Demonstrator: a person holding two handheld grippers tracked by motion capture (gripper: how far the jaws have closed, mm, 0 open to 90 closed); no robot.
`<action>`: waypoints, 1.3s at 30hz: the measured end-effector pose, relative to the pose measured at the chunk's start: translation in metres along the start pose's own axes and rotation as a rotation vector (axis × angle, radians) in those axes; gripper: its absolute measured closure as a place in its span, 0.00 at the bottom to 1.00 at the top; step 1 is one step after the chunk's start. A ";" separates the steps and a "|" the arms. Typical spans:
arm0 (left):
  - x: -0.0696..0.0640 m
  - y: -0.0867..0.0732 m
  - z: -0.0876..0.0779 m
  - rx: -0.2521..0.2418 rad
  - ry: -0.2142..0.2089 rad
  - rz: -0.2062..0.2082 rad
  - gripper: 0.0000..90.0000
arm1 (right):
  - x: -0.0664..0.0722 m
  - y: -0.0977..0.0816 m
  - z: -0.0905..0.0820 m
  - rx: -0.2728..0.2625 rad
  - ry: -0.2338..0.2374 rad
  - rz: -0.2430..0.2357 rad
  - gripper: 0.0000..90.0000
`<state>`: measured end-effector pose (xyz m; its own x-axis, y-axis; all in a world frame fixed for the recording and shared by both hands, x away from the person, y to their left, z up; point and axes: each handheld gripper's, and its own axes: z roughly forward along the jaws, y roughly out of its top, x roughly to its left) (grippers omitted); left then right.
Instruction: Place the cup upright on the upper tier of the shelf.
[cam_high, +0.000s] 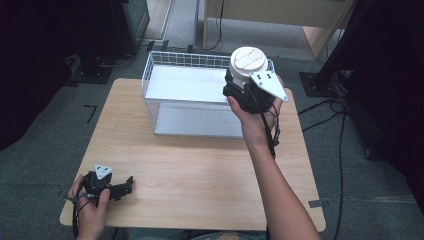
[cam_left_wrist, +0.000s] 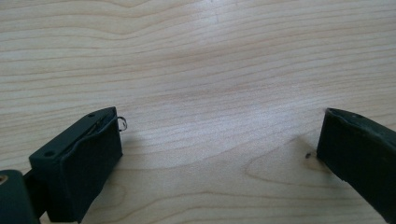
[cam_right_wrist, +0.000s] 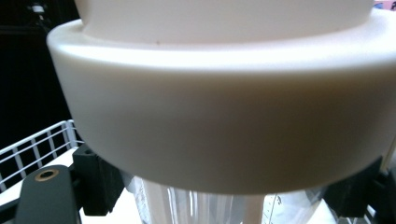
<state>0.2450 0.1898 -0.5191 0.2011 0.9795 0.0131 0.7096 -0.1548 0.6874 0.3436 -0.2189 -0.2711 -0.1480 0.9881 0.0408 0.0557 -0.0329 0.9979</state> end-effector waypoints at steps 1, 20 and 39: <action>0.000 0.000 0.000 0.001 0.000 0.002 0.00 | -0.001 0.000 0.002 0.005 -0.002 -0.001 0.18; 0.000 0.000 0.000 0.000 0.000 0.000 0.00 | 0.000 -0.011 0.055 0.059 -0.020 0.005 0.18; 0.000 0.000 0.000 -0.001 0.000 -0.004 0.00 | -0.005 -0.024 0.076 -0.019 -0.028 0.013 0.18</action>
<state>0.2450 0.1896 -0.5192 0.1989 0.9800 0.0103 0.7098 -0.1513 0.6880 0.4184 -0.2113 -0.2988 -0.1196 0.9914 0.0524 0.0385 -0.0481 0.9981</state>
